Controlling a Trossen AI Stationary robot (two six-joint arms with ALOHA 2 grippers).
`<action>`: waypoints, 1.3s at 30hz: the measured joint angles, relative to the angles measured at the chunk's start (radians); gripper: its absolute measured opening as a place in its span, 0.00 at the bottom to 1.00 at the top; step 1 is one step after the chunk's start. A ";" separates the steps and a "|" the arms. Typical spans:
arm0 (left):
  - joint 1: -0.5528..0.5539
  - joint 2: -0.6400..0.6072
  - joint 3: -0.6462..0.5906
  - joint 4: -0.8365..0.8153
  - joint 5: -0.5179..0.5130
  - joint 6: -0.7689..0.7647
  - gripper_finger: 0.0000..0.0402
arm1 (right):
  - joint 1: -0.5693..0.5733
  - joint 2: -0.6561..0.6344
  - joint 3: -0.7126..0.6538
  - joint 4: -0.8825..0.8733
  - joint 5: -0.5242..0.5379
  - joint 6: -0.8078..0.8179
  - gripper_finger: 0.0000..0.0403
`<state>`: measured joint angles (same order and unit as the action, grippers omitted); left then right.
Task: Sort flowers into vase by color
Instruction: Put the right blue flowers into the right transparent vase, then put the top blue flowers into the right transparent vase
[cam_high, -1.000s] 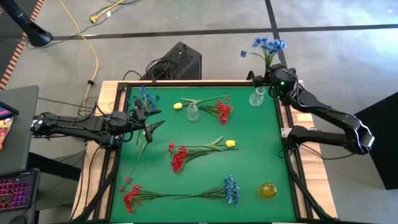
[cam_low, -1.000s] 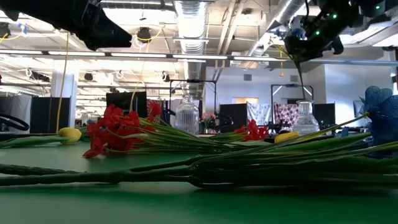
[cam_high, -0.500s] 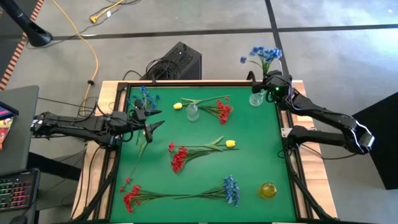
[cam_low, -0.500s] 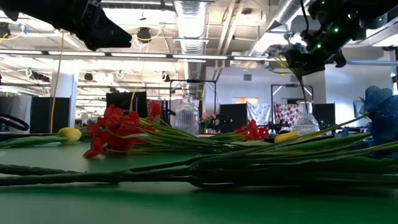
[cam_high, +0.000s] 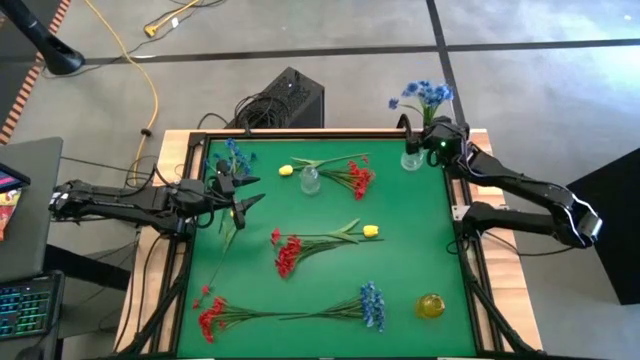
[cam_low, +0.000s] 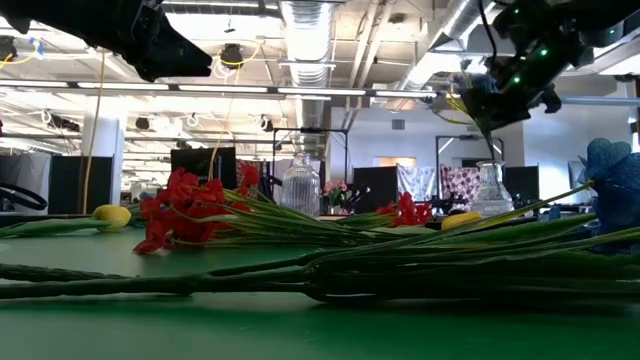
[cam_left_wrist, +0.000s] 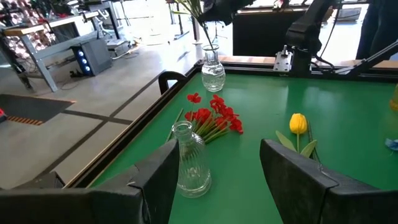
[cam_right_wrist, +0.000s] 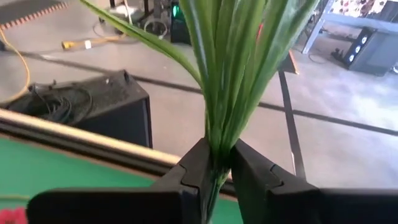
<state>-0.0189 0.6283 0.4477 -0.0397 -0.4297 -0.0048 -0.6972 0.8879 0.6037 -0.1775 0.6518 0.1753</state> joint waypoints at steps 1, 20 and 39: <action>0.000 0.000 0.000 0.000 0.000 0.001 0.53 | 0.005 0.000 0.000 -0.017 0.000 0.005 0.24; 0.000 0.000 0.000 0.000 0.002 -0.004 0.53 | 0.124 0.000 0.178 -0.534 -0.061 0.159 0.58; -0.069 0.079 -0.001 0.053 0.336 -0.065 0.53 | 0.386 0.001 0.284 -0.699 -0.597 0.276 0.59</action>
<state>-0.0875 0.7071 0.4469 0.0130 -0.0940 -0.0702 -0.3115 0.8890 0.8879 -0.8769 0.0544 0.4516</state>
